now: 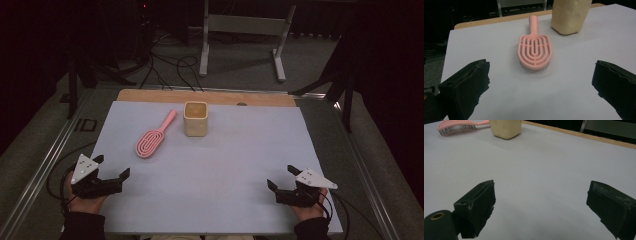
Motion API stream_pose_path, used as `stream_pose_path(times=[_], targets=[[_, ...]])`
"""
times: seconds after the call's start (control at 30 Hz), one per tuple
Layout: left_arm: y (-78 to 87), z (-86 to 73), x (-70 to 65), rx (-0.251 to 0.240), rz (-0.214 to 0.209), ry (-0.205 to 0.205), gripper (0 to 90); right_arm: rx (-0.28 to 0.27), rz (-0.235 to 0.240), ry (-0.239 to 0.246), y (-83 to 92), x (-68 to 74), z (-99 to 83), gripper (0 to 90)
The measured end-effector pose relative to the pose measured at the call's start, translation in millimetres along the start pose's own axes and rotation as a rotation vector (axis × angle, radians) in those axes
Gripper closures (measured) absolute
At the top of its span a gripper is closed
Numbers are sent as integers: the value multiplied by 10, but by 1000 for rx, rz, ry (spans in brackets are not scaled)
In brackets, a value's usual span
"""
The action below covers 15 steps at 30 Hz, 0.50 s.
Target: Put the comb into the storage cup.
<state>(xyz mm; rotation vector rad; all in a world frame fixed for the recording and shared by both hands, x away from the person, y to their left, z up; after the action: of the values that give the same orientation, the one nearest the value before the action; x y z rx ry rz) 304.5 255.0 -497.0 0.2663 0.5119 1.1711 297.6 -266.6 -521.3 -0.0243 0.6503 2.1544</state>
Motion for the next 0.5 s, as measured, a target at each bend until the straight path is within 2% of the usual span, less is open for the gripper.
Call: stream_pose_path(times=[0.5], targets=[[-105, 195, -32, 27, 12, -39, 18, 2, -1, -4, -3, -13, -8, 80]])
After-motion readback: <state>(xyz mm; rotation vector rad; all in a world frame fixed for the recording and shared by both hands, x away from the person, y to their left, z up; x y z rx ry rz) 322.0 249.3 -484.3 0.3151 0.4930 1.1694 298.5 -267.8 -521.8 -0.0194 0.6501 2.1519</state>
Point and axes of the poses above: each handheld gripper's, and its own axes: y roughly backward along the jaws, z roughly out of its top, x roughly to its left, the point moved 7 cm from there along -y, roughly forward along the jaws, and after that the axes turned 15 degrees about y, right-handed, at the moved point
